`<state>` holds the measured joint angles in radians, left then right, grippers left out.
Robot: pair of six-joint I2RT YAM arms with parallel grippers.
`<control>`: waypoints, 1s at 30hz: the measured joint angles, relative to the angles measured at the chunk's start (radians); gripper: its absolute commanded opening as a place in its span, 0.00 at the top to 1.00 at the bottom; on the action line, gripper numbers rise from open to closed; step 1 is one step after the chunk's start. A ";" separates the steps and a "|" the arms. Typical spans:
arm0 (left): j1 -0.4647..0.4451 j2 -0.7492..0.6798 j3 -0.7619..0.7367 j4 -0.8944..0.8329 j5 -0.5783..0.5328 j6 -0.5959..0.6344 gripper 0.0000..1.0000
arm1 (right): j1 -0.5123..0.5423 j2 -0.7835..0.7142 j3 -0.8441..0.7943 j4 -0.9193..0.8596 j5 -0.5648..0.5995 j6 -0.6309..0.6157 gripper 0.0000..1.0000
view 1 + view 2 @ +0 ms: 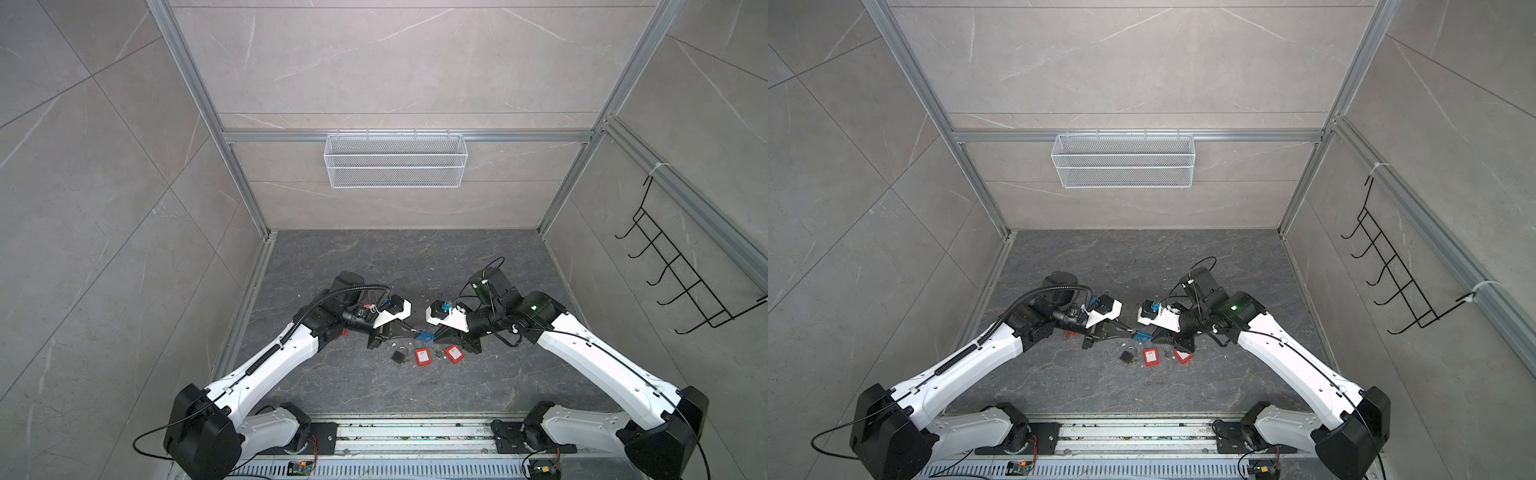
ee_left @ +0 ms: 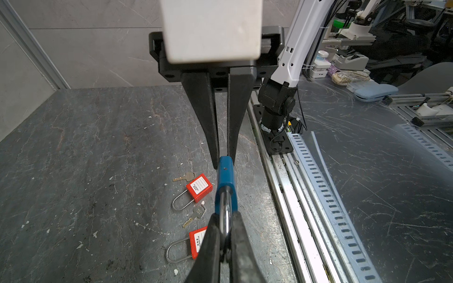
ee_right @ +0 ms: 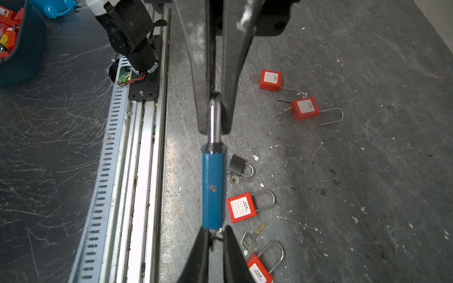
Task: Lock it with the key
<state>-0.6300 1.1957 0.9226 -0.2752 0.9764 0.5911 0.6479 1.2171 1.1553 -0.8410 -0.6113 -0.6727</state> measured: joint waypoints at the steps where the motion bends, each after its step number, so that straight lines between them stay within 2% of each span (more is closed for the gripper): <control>1: -0.001 0.000 0.000 0.000 -0.002 0.000 1.00 | 0.000 0.003 0.001 0.000 -0.006 0.000 0.90; 8: -0.005 -0.003 -0.001 -0.003 -0.008 0.000 1.00 | 0.000 0.019 0.014 -0.027 -0.028 -0.005 1.00; 23: -0.023 -0.024 -0.001 -0.045 -0.021 0.089 1.00 | -0.014 0.130 0.139 -0.211 -0.078 -0.121 1.00; 27: -0.029 -0.027 -0.001 -0.048 -0.049 0.098 1.00 | -0.013 0.130 0.130 -0.195 -0.064 -0.113 1.00; 30: -0.030 -0.027 -0.001 -0.047 -0.072 0.082 1.00 | 0.003 0.083 0.064 -0.101 -0.023 -0.082 1.00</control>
<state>-0.6598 1.1683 0.9215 -0.3218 0.9043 0.6727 0.6514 1.3003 1.2190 -0.9424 -0.6346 -0.7547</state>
